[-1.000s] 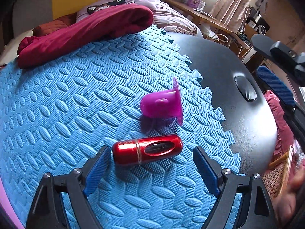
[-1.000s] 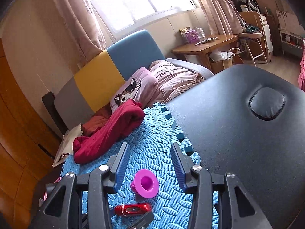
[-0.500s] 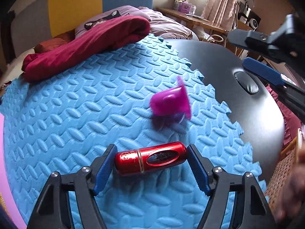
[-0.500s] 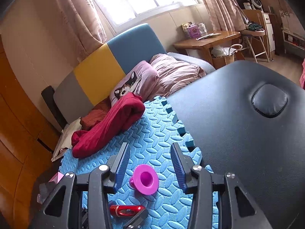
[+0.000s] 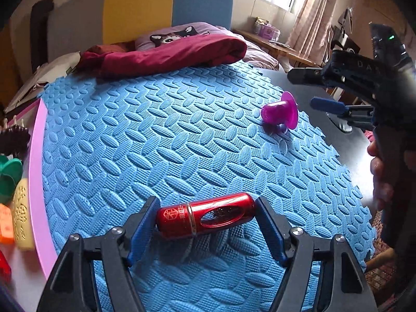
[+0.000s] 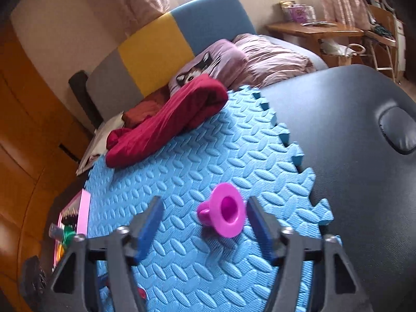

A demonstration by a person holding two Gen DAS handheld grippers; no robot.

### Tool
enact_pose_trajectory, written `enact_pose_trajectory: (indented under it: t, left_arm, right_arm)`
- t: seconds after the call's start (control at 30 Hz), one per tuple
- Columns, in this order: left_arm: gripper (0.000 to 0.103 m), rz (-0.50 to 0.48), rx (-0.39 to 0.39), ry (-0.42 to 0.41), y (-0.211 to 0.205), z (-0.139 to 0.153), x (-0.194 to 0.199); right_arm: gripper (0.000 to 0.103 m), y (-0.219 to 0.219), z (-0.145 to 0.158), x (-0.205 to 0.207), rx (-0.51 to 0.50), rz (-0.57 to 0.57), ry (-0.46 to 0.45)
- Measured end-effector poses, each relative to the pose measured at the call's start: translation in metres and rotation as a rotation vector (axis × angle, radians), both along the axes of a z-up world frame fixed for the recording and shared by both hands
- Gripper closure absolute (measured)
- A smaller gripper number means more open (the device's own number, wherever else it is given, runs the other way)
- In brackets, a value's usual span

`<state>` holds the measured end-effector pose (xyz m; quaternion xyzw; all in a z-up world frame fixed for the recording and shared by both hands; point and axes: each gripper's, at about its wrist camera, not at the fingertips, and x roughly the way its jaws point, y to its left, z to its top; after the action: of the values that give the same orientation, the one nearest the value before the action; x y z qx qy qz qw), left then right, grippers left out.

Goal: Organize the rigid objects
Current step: 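Grasp the red metal tube with the left gripper, then grasp the magenta funnel cup with the right gripper while left holds the red tube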

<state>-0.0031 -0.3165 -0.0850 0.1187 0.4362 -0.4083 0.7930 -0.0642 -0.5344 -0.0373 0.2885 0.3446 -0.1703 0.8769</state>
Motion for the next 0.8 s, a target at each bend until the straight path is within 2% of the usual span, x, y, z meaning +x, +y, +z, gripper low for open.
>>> enact_pose_trajectory:
  t: [0.37,0.57,0.6,0.63,0.8]
  left_arm:
    - [0.028,0.004,-0.009,-0.008,0.003,-0.002,-0.001]
    - [0.028,0.013,-0.015,-0.006,0.004,-0.002,0.000]
    - [0.028,0.016,-0.015,-0.006,0.004,-0.002,-0.001]
    - [0.028,0.021,-0.018,-0.006,0.004,-0.002,-0.001]
    - [0.028,0.027,-0.020,-0.013,0.004,-0.002,-0.002]
  right_arm:
    - [0.030,0.008,-0.028,0.043,-0.131,0.060,0.207]
    - [0.031,0.012,-0.035,0.054,-0.199,0.088,0.243]
    - [0.039,0.013,-0.036,0.056,-0.200,0.103,0.245]
    - [0.054,0.014,-0.038,0.057,-0.200,0.121,0.250]
    - [0.055,0.022,-0.037,0.058,-0.218,0.164,0.241]
